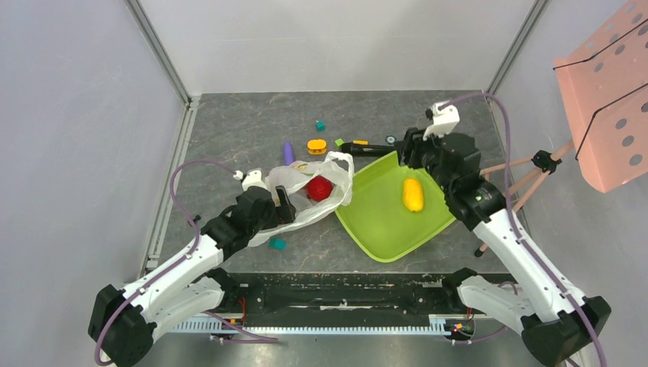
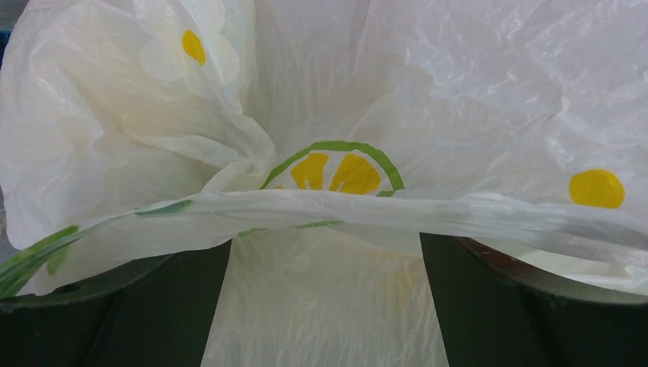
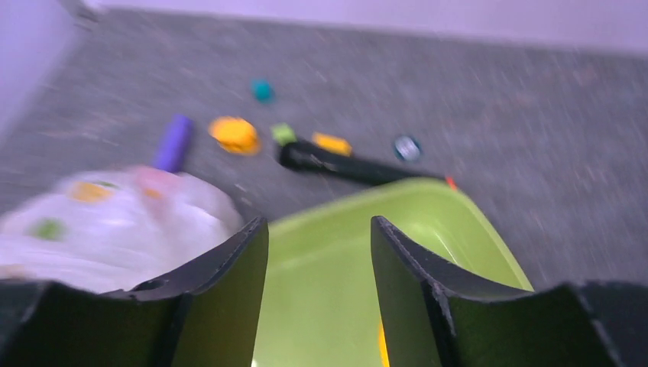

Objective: Take the fake fruits out of the plastic bag

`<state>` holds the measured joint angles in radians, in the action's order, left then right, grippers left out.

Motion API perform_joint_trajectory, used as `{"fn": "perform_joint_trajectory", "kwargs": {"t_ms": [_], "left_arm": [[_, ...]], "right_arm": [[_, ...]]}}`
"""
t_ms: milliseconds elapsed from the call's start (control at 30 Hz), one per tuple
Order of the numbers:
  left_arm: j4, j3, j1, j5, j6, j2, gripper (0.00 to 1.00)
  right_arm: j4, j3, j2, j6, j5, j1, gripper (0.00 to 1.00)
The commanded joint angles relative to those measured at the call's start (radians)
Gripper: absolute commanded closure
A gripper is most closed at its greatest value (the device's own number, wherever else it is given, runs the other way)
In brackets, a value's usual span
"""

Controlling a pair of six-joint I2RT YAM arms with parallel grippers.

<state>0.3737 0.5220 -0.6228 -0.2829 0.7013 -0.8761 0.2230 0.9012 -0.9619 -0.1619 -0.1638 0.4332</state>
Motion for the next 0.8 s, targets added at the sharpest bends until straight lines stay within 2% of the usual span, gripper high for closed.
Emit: {"fn": "perform_joint_trajectory", "kwargs": {"t_ms": [0,100,267,433,533,667,767], "left_arm": [[0.024,0.018,0.008,-0.010,-0.026,0.025,0.00],[0.009,0.004,0.008,-0.010,-0.027,0.044,0.03],[-0.008,-0.012,0.008,-0.006,-0.032,0.064,0.10],[-0.013,-0.021,0.008,-0.010,-0.038,0.078,0.20],[-0.029,-0.037,0.008,-0.006,-0.038,0.089,0.35],[-0.048,-0.058,0.007,-0.002,-0.032,0.109,0.73],[-0.063,-0.069,0.007,0.005,-0.039,0.115,0.85]], "right_arm": [[0.045,0.267,-0.050,0.066,0.116,0.146,0.47],[0.115,0.454,-0.147,0.115,-0.003,0.375,0.49],[0.159,0.666,-0.318,0.175,-0.127,0.654,0.52],[0.209,0.774,-0.472,0.242,-0.188,0.833,0.57],[0.232,0.738,-0.523,0.208,-0.213,0.845,0.65],[0.215,0.613,-0.539,0.164,-0.230,0.845,0.71],[0.208,0.552,-0.558,0.116,-0.235,0.842,0.74]]}}
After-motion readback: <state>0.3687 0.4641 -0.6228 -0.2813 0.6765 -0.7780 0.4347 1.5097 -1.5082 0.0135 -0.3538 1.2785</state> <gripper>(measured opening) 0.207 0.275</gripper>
